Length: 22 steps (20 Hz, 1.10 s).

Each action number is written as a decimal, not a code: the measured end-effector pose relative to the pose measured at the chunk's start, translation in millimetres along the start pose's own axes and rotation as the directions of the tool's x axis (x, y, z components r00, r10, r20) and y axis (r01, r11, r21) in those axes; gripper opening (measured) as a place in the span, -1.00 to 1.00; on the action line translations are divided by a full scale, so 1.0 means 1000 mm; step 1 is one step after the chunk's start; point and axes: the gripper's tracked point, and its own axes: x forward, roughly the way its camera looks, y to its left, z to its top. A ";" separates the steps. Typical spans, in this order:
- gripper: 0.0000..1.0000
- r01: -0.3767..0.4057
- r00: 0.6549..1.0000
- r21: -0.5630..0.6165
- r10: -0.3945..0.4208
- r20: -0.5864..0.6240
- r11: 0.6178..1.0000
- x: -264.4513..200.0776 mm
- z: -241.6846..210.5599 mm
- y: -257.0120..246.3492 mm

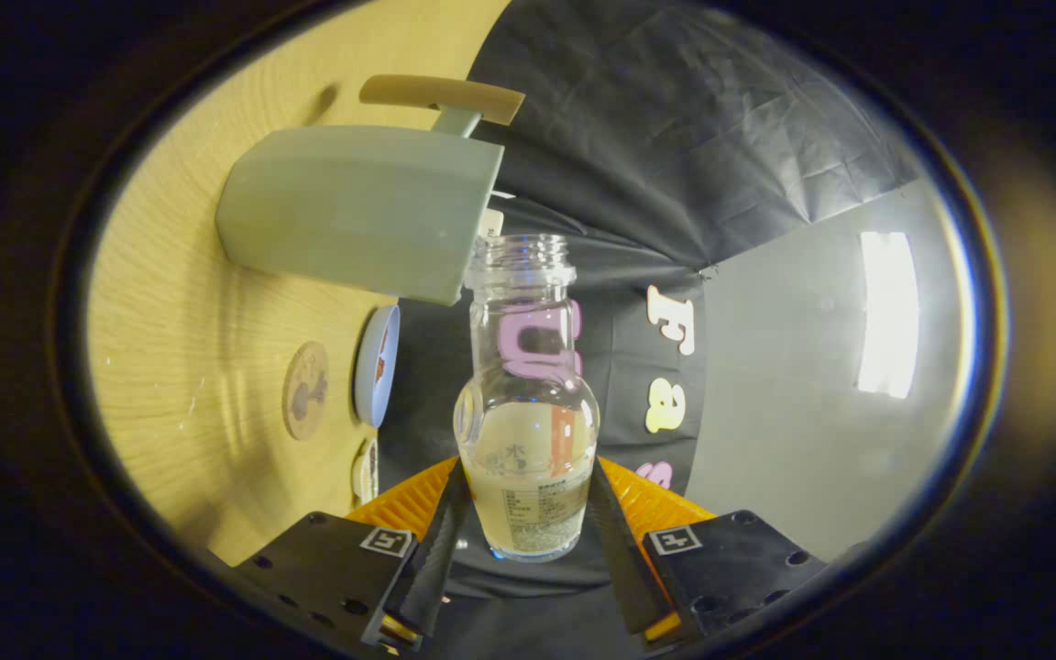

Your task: Take the bottle from table, then pour the juice into the cup, finally place the bottle on the coaster

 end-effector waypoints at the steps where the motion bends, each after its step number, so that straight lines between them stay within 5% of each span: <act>1: 0.56 -0.021 1.000 0.036 0.022 -0.009 0.999 -0.003 -0.003 0.005; 5: 0.56 -0.119 0.991 0.220 0.129 -0.036 0.968 -0.005 -0.003 0.030; 11: 0.56 -0.217 0.960 0.478 0.276 -0.056 0.851 -0.010 -0.010 0.057; 13: 0.56 -0.256 0.937 0.593 0.347 -0.043 0.764 -0.013 -0.011 0.069; 19: 0.56 -0.253 0.876 0.886 0.480 0.040 0.389 -0.016 -0.012 0.078; 20: 0.56 -0.231 0.877 0.908 0.479 0.040 0.348 -0.013 -0.015 0.075; 22: 0.56 -0.196 0.889 0.924 0.457 0.026 0.329 -0.006 -0.025 0.067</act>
